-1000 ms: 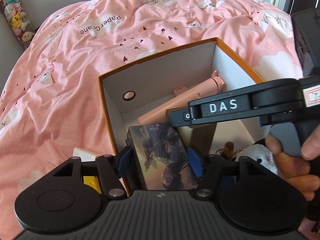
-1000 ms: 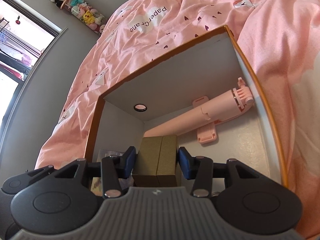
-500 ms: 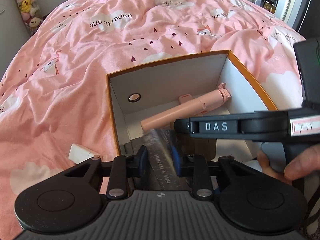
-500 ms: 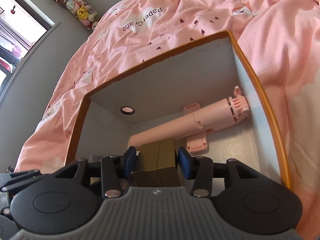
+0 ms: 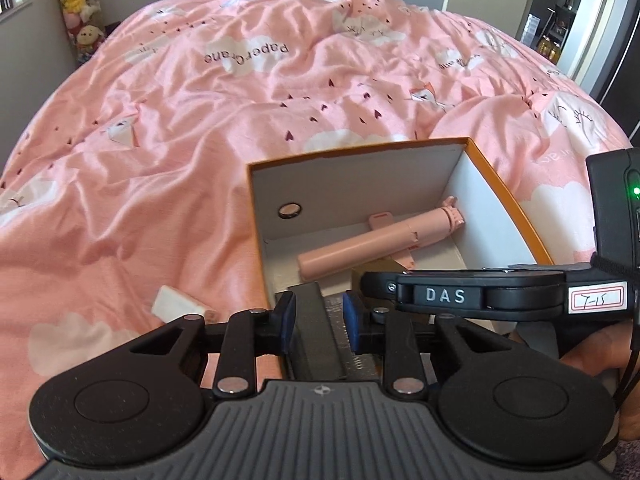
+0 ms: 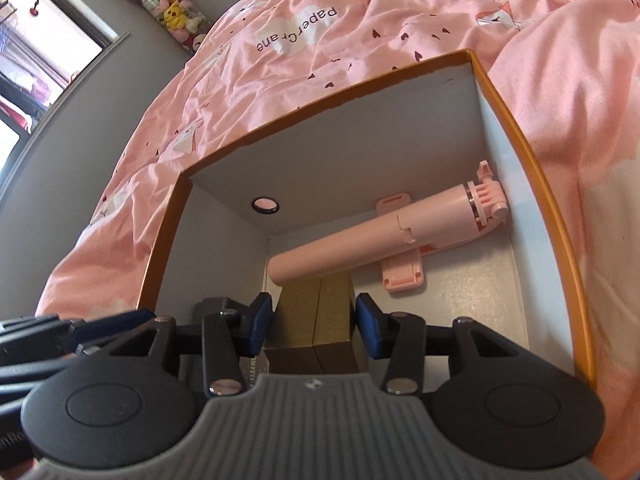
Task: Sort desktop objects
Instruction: 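Open the right gripper to release the gold box beside the dark box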
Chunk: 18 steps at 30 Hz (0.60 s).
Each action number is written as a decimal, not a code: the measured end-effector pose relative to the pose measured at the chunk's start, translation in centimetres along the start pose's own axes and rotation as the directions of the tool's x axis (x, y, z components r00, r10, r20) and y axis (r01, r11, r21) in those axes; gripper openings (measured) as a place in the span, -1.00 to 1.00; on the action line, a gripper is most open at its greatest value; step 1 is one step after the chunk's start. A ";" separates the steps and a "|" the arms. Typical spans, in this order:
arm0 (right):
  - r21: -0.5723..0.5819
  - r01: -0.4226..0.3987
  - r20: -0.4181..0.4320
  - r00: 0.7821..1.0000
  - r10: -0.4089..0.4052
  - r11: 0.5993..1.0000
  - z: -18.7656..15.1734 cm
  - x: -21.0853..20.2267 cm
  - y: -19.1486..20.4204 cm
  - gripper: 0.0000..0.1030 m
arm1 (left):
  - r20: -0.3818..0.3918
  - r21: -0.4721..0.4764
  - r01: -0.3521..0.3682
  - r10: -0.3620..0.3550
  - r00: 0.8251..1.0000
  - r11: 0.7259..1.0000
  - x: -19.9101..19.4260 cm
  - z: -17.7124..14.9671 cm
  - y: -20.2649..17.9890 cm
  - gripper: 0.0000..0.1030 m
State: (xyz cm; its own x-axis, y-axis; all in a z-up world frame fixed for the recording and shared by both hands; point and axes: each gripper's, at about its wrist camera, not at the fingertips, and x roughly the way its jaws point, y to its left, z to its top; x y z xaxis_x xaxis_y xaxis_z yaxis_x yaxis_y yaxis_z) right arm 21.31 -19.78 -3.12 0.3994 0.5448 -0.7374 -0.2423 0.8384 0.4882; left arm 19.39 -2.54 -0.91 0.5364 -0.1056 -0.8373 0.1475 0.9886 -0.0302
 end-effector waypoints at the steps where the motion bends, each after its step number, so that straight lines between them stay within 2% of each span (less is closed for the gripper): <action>1: -0.005 0.005 -0.006 1.000 -0.005 1.000 -0.1 -0.1 0.1 -0.06 | 0.007 -0.004 -0.004 0.004 1.000 1.000 -0.3 -0.1 0.2 -0.43; 4: 0.011 0.008 -0.033 0.999 -0.008 1.000 -0.3 -0.3 -0.1 -0.06 | 0.014 -0.022 0.007 -0.006 1.000 1.000 -0.8 -0.3 0.8 -0.42; 8: 0.075 -0.040 -0.094 0.994 0.047 0.996 -0.6 -0.5 -0.9 -0.08 | 0.021 -0.038 0.004 -0.003 1.000 0.999 -1.3 -0.8 1.3 -0.42; 11: 0.064 -0.028 -0.110 0.993 0.035 0.998 -1.1 -0.6 -0.6 -0.15 | 0.028 -0.055 0.013 -0.012 1.000 0.998 -1.7 -1.2 1.8 -0.41; 18: 0.053 -0.026 -0.124 0.992 0.032 0.998 -1.5 -0.6 -0.5 -0.14 | 0.048 -0.108 0.026 -0.021 0.999 0.994 -2.4 -2.1 3.6 -0.39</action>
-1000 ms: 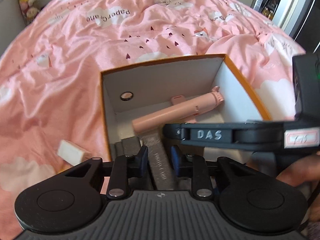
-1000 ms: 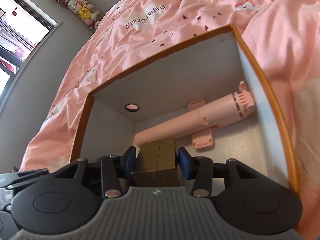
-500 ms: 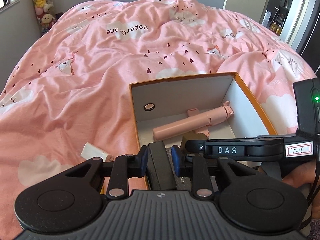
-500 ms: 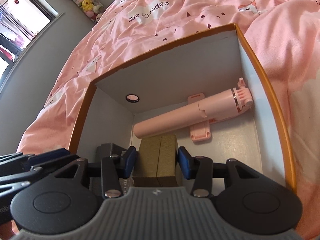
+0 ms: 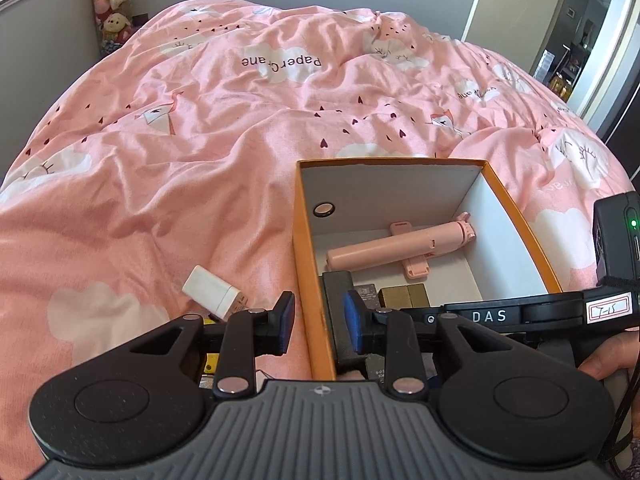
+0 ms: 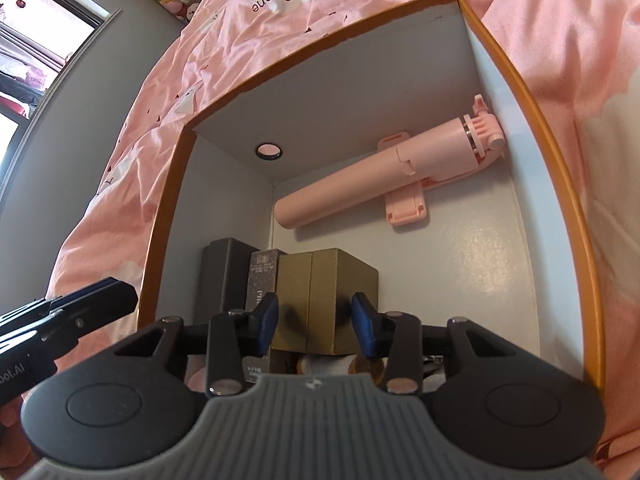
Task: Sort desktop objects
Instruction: 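Open the right gripper to release the gold box beside the dark box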
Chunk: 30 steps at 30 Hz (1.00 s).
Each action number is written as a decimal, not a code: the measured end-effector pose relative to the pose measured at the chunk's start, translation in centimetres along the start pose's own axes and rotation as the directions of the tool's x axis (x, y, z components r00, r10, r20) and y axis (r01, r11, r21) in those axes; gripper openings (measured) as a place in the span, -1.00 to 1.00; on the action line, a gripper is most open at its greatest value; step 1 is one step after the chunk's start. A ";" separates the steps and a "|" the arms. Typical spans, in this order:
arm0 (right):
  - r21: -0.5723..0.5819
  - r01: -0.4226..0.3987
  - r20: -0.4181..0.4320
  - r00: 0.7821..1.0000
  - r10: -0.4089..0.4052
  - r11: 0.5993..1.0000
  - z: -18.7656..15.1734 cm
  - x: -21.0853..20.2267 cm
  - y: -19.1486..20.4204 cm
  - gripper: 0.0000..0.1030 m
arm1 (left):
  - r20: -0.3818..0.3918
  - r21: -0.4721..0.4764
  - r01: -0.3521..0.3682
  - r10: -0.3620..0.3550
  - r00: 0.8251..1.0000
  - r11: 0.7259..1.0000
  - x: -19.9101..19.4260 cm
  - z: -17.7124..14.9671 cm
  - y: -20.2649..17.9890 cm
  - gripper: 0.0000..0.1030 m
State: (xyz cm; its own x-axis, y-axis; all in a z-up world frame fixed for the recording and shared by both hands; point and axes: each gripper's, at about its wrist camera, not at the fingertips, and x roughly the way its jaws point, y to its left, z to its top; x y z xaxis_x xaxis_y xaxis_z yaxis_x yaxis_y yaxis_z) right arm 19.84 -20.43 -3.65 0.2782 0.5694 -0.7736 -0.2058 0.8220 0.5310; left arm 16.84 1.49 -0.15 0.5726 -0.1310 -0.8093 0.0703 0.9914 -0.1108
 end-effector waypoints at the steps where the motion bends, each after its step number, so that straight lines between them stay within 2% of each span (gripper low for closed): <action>1: -0.011 0.005 0.003 1.000 -0.005 1.000 -0.1 0.0 0.1 -0.14 | 0.000 -0.008 0.001 -0.001 1.000 1.000 0.0 -0.1 0.3 -0.39; 9: -0.062 0.042 0.036 0.999 -0.040 0.997 -0.5 0.1 1.0 -0.12 | 0.004 -0.040 0.025 -0.025 1.000 0.999 -0.5 -1.2 1.6 -0.38; 13: -0.136 0.143 0.118 0.985 -0.127 0.980 -2.0 -0.2 3.0 -0.12 | 0.038 -0.030 0.021 -0.020 0.999 0.999 -1.0 -1.8 1.7 -0.35; 17: -0.235 0.270 0.237 0.948 -0.214 0.934 -3.5 -0.9 5.5 -0.07 | 0.055 -0.011 0.028 -0.027 0.998 1.000 -1.1 -2.3 1.3 -0.35; 22: -0.253 0.323 0.333 0.914 -0.231 0.912 -4.9 -2.7 7.3 0.23 | 0.054 0.006 0.029 -0.029 0.998 1.000 -1.4 -2.6 0.9 -0.35; 23: -0.257 0.341 0.361 0.902 -0.237 0.904 -5.4 -3.1 7.7 0.31 | 0.057 0.009 0.024 -0.025 0.998 1.000 -1.5 -2.6 0.8 -0.35; 25: -0.261 0.384 0.414 0.873 -0.257 0.886 -6.3 -3.7 8.3 0.35 | 0.061 0.007 0.017 -0.017 0.998 1.000 -1.7 -2.8 0.8 -0.35; 27: -0.253 0.426 0.458 0.844 -0.280 0.869 -7.2 -4.4 8.8 0.61 | 0.060 -0.001 0.009 -0.009 0.998 1.000 -1.9 -3.0 0.7 -0.35; 30: -0.232 0.447 0.499 0.817 -0.289 0.864 -8.7 -5.1 9.0 0.68 | 0.057 -0.012 -0.004 0.005 0.998 1.000 -2.2 -3.4 0.9 -0.34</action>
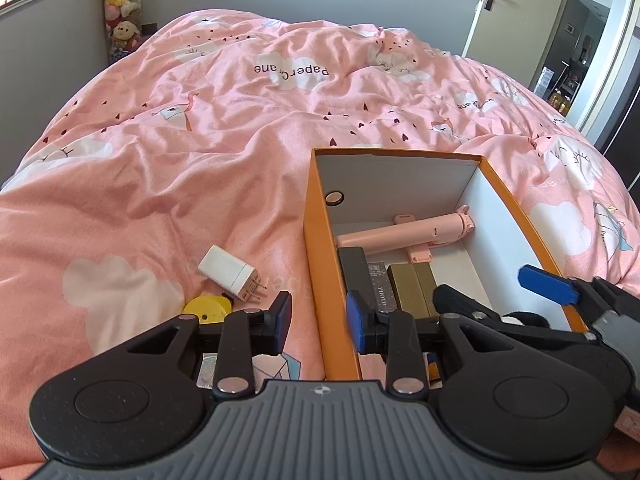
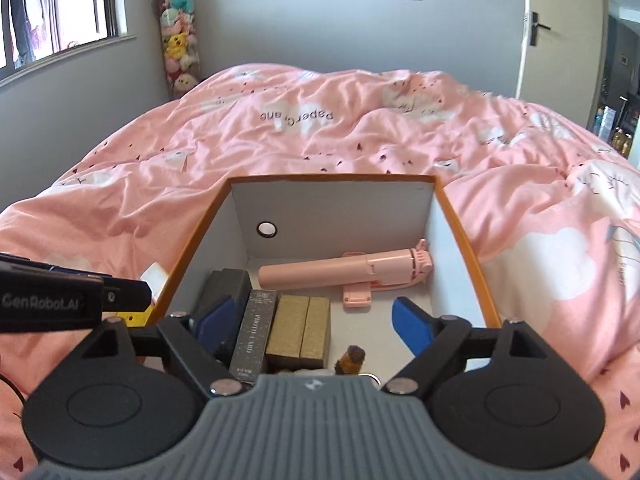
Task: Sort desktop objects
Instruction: 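Open the right gripper to release the gold box beside the dark box, then withdraw both grippers from the box toward the Vaseline tube and compact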
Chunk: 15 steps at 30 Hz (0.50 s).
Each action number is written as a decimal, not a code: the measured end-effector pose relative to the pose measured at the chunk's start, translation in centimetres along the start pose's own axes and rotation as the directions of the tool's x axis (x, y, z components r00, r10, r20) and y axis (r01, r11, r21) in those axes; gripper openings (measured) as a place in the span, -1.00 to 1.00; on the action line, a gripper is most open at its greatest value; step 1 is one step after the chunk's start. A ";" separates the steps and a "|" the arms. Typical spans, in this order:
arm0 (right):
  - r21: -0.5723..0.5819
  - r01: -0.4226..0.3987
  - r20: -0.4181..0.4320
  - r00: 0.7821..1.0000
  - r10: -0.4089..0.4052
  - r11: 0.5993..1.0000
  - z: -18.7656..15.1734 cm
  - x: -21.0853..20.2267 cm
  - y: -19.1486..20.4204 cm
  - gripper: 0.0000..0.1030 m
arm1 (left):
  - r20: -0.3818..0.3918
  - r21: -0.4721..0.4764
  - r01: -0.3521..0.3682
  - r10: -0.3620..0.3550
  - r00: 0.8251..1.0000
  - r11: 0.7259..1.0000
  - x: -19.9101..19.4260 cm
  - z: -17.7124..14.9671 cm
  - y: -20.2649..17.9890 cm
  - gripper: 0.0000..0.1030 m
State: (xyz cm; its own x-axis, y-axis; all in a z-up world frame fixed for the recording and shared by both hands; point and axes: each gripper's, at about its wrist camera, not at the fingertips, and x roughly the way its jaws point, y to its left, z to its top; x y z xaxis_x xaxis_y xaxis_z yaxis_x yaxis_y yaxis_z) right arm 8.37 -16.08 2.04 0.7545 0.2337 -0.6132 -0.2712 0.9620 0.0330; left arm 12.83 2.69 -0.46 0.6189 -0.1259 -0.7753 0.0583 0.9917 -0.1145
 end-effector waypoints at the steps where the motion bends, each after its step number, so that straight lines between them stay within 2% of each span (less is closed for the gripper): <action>1: 0.003 0.004 0.005 1.000 -0.004 1.000 -0.2 -0.4 0.0 0.68 | -0.001 0.000 -0.005 0.005 1.000 1.000 -0.1 -0.1 0.0 -0.34; 8: 0.002 -0.001 0.055 0.998 0.001 1.000 -0.9 -2.2 0.5 0.71 | -0.012 -0.005 -0.033 0.033 0.999 0.999 -1.0 -1.1 0.4 -0.34; 15: -0.058 -0.073 0.078 0.994 0.078 0.996 -0.8 -2.6 2.0 0.72 | -0.014 -0.009 -0.061 0.061 0.998 0.998 -2.0 -1.8 1.5 -0.34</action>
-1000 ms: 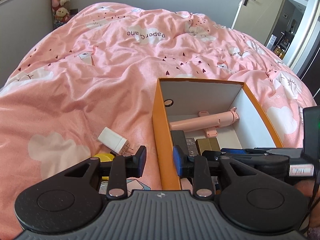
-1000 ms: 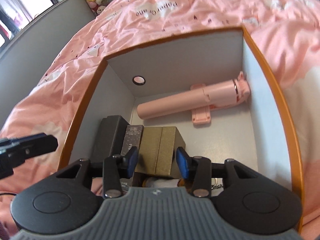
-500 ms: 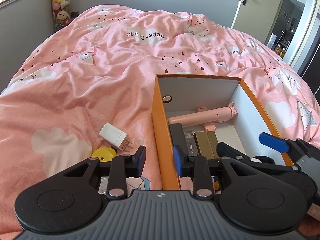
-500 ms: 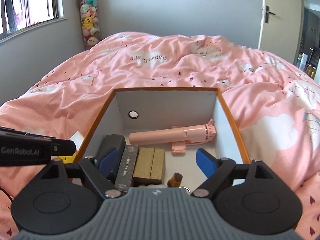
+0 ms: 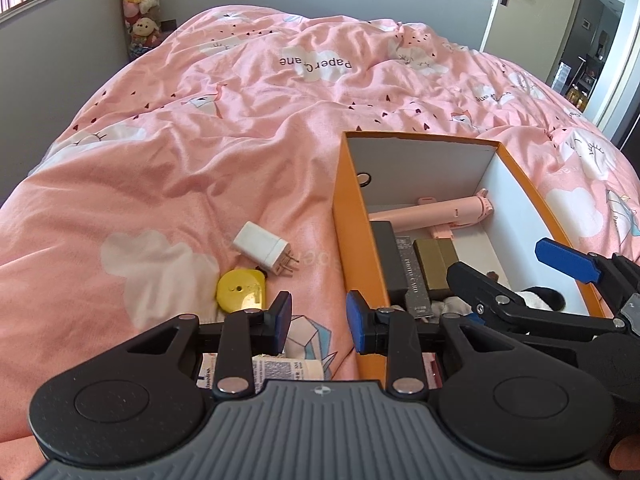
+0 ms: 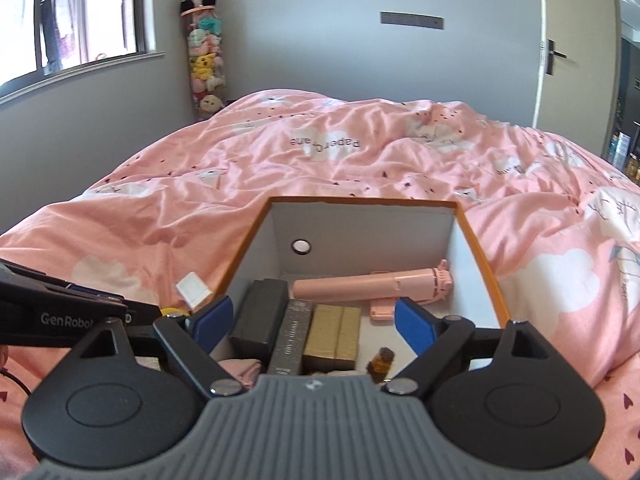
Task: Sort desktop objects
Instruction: 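Withdraw both grippers from the box toward the Vaseline tube and compact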
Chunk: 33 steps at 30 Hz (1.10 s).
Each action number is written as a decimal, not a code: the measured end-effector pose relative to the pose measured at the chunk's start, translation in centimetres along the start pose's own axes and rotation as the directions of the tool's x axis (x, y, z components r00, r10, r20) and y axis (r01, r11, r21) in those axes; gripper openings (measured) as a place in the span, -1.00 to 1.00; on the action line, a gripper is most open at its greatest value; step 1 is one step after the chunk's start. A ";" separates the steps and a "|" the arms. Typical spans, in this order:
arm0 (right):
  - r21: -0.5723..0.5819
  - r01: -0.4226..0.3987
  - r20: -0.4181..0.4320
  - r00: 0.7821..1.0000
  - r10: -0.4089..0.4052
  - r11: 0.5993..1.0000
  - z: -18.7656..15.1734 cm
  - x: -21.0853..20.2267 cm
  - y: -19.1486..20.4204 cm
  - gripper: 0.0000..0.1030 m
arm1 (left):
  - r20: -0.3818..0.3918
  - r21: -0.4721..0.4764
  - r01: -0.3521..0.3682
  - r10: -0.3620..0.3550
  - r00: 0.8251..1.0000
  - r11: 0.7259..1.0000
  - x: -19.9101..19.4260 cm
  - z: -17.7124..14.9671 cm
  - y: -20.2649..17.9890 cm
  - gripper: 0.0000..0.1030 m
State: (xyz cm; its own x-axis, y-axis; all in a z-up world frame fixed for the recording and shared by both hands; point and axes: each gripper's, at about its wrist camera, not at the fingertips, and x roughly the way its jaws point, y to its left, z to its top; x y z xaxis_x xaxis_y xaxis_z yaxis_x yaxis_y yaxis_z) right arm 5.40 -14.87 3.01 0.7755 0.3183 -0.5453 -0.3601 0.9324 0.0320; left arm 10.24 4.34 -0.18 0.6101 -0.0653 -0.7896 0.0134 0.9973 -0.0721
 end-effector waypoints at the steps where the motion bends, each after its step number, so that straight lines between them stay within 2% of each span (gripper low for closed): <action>1: -0.005 -0.011 0.004 1.000 0.011 1.000 0.0 0.0 0.1 0.72 | 0.001 -0.003 -0.003 0.003 1.000 1.000 -0.2 -0.1 0.3 -0.34; 7: -0.022 -0.065 -0.005 0.998 0.065 0.998 0.3 0.6 0.7 0.70 | 0.005 0.004 -0.033 0.033 0.999 0.999 -1.0 -0.9 2.6 -0.34; 10: -0.020 -0.116 -0.033 0.993 0.115 0.993 0.7 1.2 0.8 0.59 | -0.004 0.002 -0.041 0.041 0.999 0.999 -1.3 -1.3 4.2 -0.34; 13: -0.022 -0.162 -0.049 0.986 0.161 0.987 1.4 1.6 1.1 0.41 | -0.017 -0.011 -0.038 0.037 0.999 0.999 -1.4 -1.7 5.8 -0.34; 15: -0.029 -0.191 -0.060 0.980 0.189 0.981 1.8 1.9 1.6 0.20 | -0.037 -0.014 -0.023 0.023 0.999 1.000 -1.2 -1.9 6.7 -0.34; 19: -0.042 -0.255 -0.095 0.963 0.251 0.966 2.4 2.6 2.7 -0.01 | -0.086 -0.025 0.005 -0.007 0.996 1.000 -0.7 -2.2 8.1 -0.34; 23: -0.077 -0.289 -0.129 0.952 0.278 0.954 2.7 3.2 4.1 -0.22 | -0.146 -0.029 0.047 -0.051 0.988 0.998 0.4 -2.6 9.2 0.04; 33: -0.121 -0.348 -0.190 0.927 0.323 0.930 2.7 4.7 6.3 -0.22 | -0.243 -0.057 0.037 -0.050 0.969 0.998 5.0 -3.9 10.3 0.10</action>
State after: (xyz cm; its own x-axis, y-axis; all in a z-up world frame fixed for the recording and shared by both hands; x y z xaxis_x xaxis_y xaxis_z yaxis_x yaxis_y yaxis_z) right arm 8.21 -7.06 2.95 0.5043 0.5633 -0.6545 -0.6676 0.7350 0.1183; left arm 10.35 14.13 -7.20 0.3978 -0.1207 -0.9095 -0.0094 0.9907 -0.1356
